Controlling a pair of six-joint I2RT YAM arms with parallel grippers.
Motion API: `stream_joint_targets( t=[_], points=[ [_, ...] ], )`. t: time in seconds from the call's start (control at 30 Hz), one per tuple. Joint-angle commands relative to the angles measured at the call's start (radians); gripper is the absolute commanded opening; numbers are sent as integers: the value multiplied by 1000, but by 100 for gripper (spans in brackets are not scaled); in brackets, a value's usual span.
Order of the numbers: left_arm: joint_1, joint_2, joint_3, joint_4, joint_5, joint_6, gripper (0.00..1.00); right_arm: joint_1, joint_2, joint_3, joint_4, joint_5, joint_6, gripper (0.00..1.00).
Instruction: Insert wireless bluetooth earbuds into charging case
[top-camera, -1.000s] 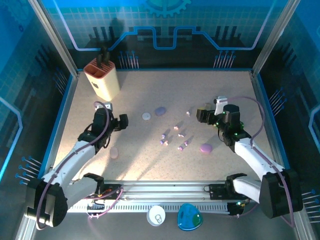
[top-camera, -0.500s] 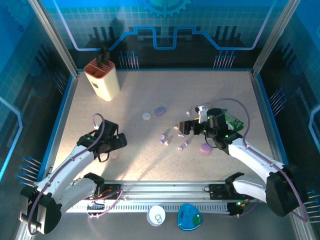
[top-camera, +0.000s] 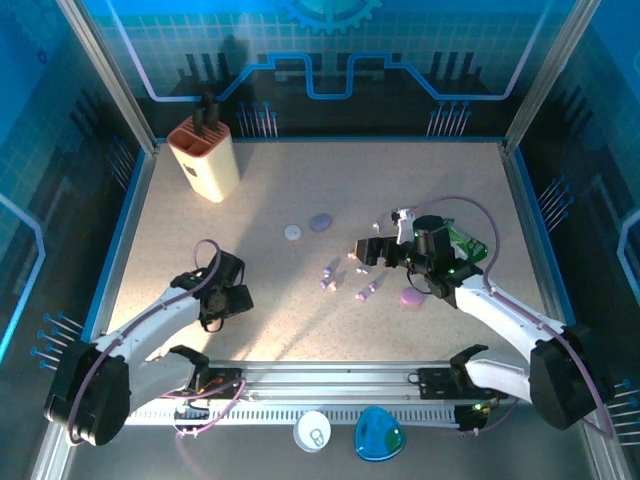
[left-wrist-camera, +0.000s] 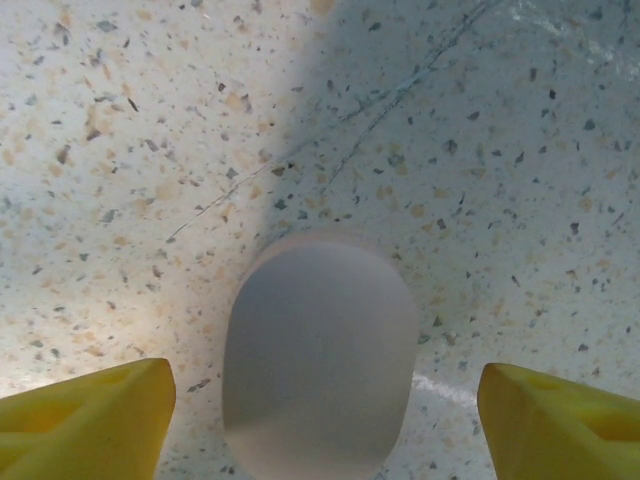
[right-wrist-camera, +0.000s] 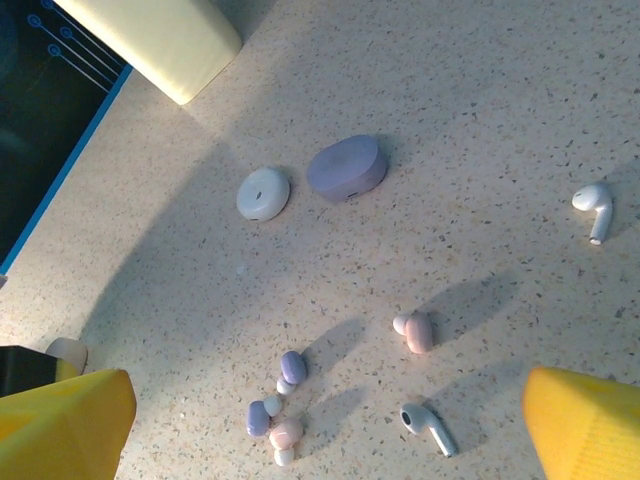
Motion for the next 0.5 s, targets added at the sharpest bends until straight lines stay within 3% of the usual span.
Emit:
stream_joint_targets(
  t=[0.0,0.2,0.47],
  points=[
    [-5,37,4,29,25,-2,73,7,9,-5,38,-26,43,100],
    [-5,98,21,26,17,-18,67,7,0,-19,46,-25,45,100],
    [-6,99,37,20,8,18,48,3,-15,-16,3,4,49,100]
  ],
)
